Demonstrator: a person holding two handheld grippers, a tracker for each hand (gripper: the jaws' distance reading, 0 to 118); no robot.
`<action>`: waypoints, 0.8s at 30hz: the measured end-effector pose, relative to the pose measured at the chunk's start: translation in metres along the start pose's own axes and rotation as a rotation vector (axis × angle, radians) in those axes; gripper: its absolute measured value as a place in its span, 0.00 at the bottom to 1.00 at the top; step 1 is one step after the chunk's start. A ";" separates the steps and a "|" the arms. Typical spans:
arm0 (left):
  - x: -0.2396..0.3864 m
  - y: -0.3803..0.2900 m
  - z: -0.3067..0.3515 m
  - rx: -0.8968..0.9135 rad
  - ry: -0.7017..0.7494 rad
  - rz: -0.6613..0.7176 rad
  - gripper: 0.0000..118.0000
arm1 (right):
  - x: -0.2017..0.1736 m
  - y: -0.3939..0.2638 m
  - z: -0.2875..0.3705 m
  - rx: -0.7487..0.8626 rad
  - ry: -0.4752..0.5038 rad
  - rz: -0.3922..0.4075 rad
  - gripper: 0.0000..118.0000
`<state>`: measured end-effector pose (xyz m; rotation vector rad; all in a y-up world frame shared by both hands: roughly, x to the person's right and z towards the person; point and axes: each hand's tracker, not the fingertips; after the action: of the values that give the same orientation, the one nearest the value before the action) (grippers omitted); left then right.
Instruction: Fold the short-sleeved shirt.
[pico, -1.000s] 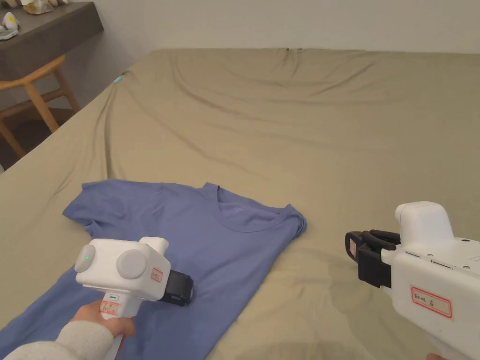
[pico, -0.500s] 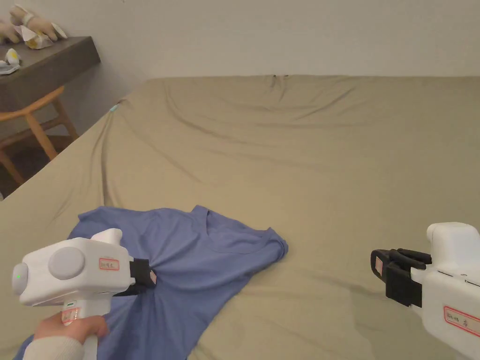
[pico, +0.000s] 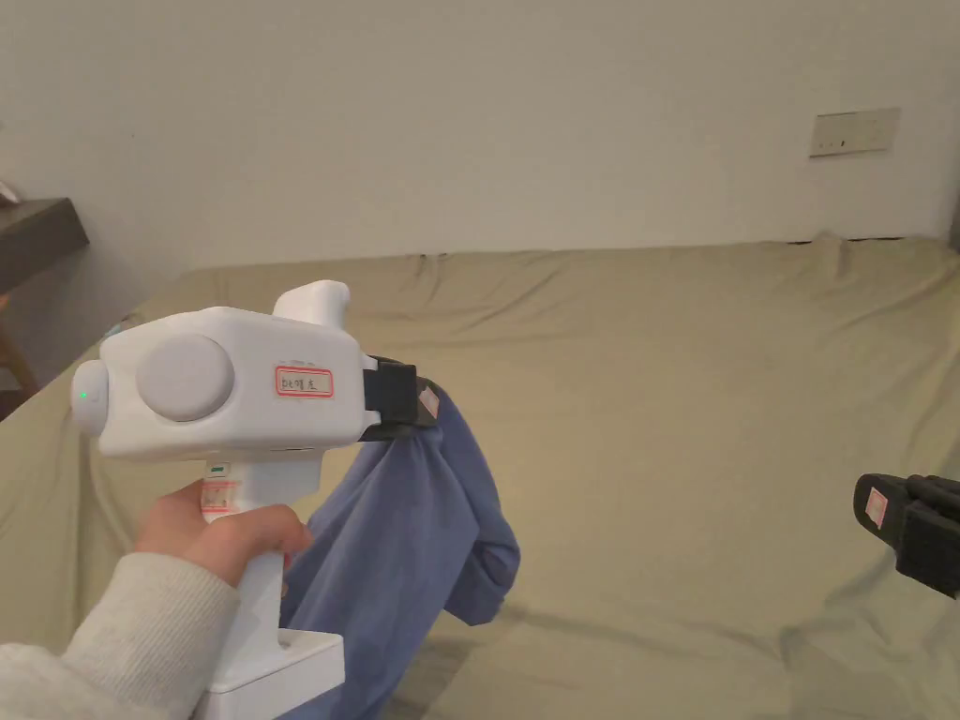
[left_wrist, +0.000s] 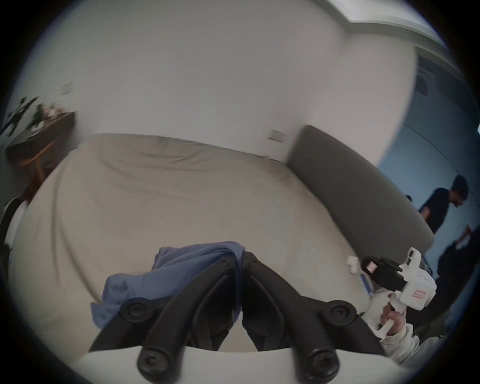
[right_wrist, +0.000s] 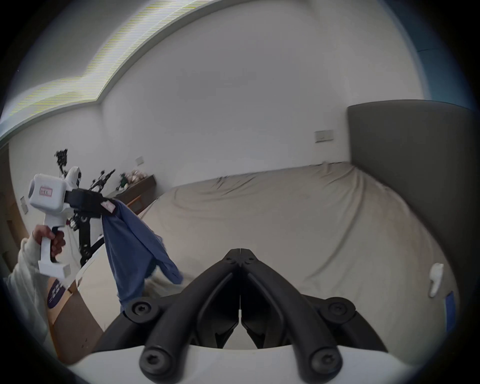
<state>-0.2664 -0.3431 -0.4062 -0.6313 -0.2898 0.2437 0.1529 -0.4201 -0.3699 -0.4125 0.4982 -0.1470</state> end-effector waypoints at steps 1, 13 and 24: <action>0.021 -0.004 -0.008 -0.010 -0.043 -0.019 0.03 | 0.007 0.002 0.015 0.021 -0.023 -0.006 0.02; 0.178 -0.201 -0.170 -0.531 -0.203 -0.083 0.03 | 0.070 -0.009 0.134 0.120 -0.205 -0.077 0.02; 0.166 -0.313 -0.214 -0.780 -0.056 0.022 0.04 | 0.065 -0.033 0.147 0.091 -0.190 -0.105 0.02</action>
<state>0.0032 -0.6523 -0.3483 -1.3995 -0.4353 0.1636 0.2800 -0.4145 -0.2670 -0.3596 0.2819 -0.2287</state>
